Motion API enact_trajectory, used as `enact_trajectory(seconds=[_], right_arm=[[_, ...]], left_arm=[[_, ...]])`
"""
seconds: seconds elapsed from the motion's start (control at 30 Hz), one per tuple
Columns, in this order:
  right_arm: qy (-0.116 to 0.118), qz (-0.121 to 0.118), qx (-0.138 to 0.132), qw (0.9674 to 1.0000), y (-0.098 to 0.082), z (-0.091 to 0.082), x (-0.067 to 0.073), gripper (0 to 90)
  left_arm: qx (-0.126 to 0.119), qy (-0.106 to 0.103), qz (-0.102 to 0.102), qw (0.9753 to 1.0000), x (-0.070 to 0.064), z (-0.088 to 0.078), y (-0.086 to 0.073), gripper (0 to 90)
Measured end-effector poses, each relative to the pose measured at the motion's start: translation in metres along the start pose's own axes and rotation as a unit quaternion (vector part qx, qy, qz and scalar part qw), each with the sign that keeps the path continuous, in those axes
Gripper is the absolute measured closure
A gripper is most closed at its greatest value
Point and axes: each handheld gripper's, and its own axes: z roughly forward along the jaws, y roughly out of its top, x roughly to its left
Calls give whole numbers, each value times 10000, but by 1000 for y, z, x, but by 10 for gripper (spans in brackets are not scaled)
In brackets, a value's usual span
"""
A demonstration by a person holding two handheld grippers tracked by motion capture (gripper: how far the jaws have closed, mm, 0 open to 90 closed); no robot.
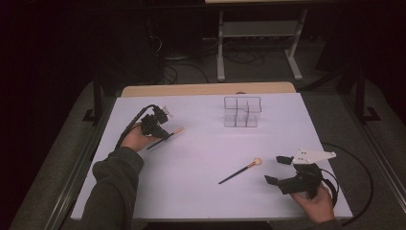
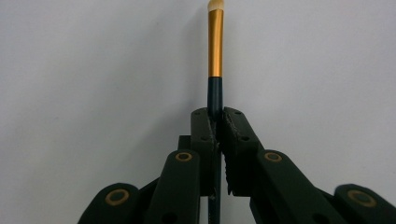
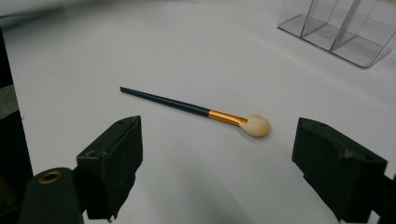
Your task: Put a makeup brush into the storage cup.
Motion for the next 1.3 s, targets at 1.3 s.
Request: enact_trajectory(seconds=[1.3], right_arm=[[320, -18, -7, 9995, 14, 13, 10, 155]], left_arm=[[-719, -229, 231, 9969, -18, -47, -13, 835]])
